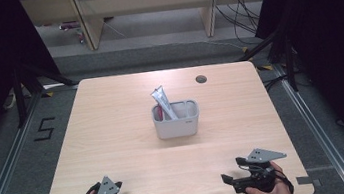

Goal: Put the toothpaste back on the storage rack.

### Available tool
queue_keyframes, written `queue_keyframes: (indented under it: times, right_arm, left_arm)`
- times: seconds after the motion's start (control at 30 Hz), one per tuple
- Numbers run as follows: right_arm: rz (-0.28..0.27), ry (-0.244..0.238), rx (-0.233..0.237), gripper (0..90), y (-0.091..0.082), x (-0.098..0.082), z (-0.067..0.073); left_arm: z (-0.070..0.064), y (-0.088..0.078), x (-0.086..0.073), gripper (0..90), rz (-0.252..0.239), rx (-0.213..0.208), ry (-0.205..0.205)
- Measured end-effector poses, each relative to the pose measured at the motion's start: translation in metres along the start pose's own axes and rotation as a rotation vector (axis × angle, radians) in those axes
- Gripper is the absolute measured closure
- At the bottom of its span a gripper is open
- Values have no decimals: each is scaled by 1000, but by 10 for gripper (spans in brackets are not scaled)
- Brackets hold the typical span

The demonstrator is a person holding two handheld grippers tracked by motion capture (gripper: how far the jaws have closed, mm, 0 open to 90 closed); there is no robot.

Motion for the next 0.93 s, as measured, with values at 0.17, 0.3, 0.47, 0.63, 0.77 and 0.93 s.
queue_keyframes:
  times: [0.17, 0.3, 0.47, 0.63, 0.77, 0.93]
  right_arm:
    - [20, 0, 8, 160, -3, -7, 6]
    - [39, -1, 9, 160, -4, -13, 9]
    - [60, -46, 2, 161, -3, -17, 9]
    - [73, -69, -33, 161, -4, -20, 13]
    - [97, -94, -37, 161, -5, -23, 15]
    - [106, -103, -28, 161, -5, -25, 14]
  left_arm:
    - [0, 0, 0, 195, -2, 1, 2]
    - [0, 0, 0, 195, -2, 2, 1]
    - [0, 0, 0, 195, -2, 3, 2]
    - [0, -1, 0, 195, 2, 2, 5]
    - [0, -2, 1, 195, 0, 3, 7]
    - [-1, -2, 2, 195, -8, 2, 14]
Point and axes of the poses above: each handheld gripper's, and its own axes: y roughly forward along the jaws, x roughly out of its top, z roughly to its left, the point moved 4 cm from there along y, roughly forward along the jaws
